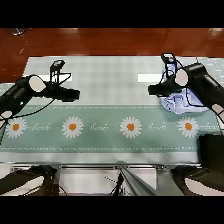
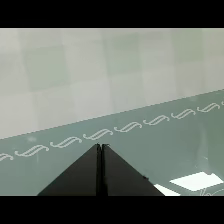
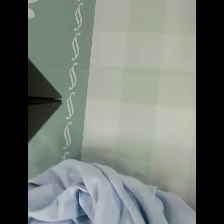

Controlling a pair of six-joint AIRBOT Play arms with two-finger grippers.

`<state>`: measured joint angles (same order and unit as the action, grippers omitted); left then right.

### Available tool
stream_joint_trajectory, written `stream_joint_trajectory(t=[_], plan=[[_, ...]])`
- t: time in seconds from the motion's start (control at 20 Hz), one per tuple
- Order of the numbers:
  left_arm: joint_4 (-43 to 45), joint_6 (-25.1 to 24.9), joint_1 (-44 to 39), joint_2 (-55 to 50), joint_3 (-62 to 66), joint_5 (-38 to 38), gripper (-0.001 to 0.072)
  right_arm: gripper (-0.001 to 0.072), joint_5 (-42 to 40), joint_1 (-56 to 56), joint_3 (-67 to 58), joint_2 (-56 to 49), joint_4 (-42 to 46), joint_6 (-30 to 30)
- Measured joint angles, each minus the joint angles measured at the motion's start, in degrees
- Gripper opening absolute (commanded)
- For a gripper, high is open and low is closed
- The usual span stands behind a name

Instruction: Fold the shirts.

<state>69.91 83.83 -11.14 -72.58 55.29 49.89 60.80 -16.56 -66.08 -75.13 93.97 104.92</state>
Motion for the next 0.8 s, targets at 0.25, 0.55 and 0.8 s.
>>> stream_joint_trajectory(t=[0.25,0.55,0.8], plan=[[-0.02,0.00,0.00,0.00,0.00,0.00,0.0020,0.0026,0.02,0.00,0.00,0.02,0.00,0.00],[-0.02,0.00,0.00,0.00,0.00,0.00,0.0020,0.0026,0.02,0.00,0.00,0.02,0.00,0.00],[0.00,0.00,0.00,0.00,0.00,0.02,0.0019,0.0026,-0.63,0.00,0.00,0.02,0.00,0.00]])
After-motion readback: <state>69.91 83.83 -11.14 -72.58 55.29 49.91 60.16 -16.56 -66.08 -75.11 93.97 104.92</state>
